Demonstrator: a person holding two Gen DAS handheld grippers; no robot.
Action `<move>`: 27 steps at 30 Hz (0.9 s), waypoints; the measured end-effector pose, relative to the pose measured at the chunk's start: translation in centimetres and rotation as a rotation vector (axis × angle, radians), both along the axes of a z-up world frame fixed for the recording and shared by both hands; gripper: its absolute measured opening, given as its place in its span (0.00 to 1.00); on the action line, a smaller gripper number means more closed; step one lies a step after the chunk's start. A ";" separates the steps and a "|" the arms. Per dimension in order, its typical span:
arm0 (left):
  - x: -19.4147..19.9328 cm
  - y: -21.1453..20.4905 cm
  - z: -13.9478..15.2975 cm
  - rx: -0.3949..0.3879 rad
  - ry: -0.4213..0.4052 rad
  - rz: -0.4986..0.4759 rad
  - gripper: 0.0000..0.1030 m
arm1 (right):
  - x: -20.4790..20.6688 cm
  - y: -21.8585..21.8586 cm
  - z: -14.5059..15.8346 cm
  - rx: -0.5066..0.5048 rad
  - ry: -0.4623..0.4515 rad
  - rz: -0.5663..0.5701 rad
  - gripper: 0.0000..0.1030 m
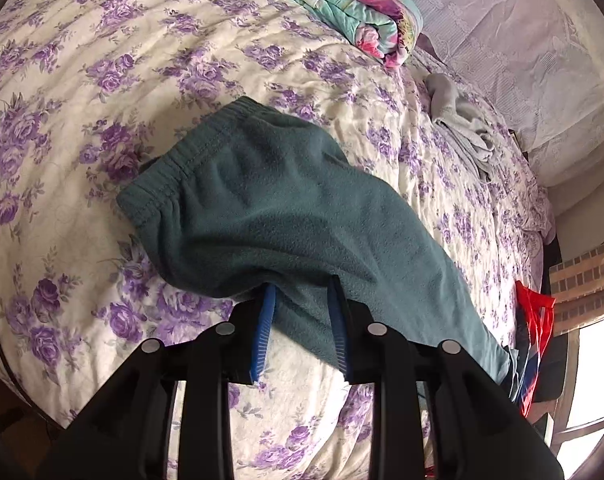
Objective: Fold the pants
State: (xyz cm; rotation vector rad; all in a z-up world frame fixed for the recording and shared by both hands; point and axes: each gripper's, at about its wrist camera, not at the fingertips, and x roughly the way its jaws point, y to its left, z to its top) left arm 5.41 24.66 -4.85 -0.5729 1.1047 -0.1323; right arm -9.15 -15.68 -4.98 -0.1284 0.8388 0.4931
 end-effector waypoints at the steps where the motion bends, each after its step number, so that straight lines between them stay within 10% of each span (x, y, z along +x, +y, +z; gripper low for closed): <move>1: 0.1 0.0 -0.1 0.002 0.004 -0.003 0.25 | 0.0 0.0 0.0 0.003 0.000 -0.002 0.03; 6: 0.3 0.4 -0.8 -0.014 0.009 0.022 0.23 | -0.1 -0.3 0.0 0.014 0.002 -0.007 0.08; 8: 0.0 0.5 -0.6 0.007 -0.007 0.025 0.01 | -0.2 -0.5 0.1 0.017 -0.001 -0.012 0.08; 16: -2.9 2.4 0.8 -0.015 -0.014 -0.012 0.01 | -0.3 -1.5 0.6 0.025 -0.017 -0.027 0.09; 21: -3.1 3.0 -1.7 0.117 0.080 0.012 0.01 | -0.3 -2.1 0.6 0.040 -0.015 -0.044 0.09; 24: -4.3 2.2 0.4 0.210 -0.006 0.005 0.16 | -0.3 -3.5 1.3 0.065 -0.022 -0.085 0.09; 27: -5.1 -0.6 3.6 0.329 -0.165 -0.019 0.53 | -0.3 -6.9 3.0 0.096 -0.072 -0.222 0.10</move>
